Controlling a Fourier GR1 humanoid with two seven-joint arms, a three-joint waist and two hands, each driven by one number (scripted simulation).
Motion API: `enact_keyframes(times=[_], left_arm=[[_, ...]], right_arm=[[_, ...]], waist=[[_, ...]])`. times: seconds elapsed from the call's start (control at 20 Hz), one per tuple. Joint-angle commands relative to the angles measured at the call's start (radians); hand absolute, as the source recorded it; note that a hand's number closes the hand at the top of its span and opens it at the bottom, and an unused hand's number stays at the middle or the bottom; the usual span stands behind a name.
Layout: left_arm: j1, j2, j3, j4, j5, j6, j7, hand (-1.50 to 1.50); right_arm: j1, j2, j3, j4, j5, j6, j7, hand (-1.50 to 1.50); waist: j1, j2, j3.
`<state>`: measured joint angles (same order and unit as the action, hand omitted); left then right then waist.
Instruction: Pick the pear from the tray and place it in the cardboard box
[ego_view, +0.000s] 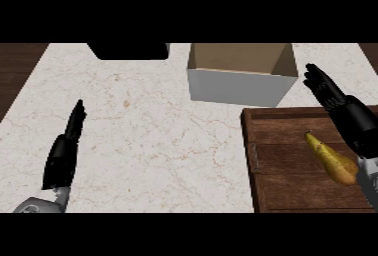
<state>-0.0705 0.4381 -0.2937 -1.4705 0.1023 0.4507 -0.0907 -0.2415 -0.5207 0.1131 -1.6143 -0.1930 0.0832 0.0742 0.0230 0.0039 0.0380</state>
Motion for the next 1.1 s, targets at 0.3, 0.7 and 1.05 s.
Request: enact_keyframes(times=[0.3, 0.7, 1.05], left_arm=[[0.022, 0.044, 0.015, 0.004, 0.016, -0.046, 0.098, 0.0], [0.115, 0.066, 0.027, -0.118, 0.016, -0.095, 0.153, 0.0], [0.023, 0.027, 0.032, -0.043, 0.013, -0.096, 0.162, 0.0]], right_arm=[[-0.111, -0.237, -0.065, -0.03, 0.24, 0.081, -0.174, -1.5], [0.086, 0.007, -0.207, 0.262, 0.057, 0.116, -0.666, -1.5], [0.017, -0.263, -0.109, 0.22, 0.375, 0.106, -0.577, -1.5]], waist=[[-0.051, -0.017, -0.06], [-0.016, -0.005, -0.037], [-0.025, -0.004, -0.039]])
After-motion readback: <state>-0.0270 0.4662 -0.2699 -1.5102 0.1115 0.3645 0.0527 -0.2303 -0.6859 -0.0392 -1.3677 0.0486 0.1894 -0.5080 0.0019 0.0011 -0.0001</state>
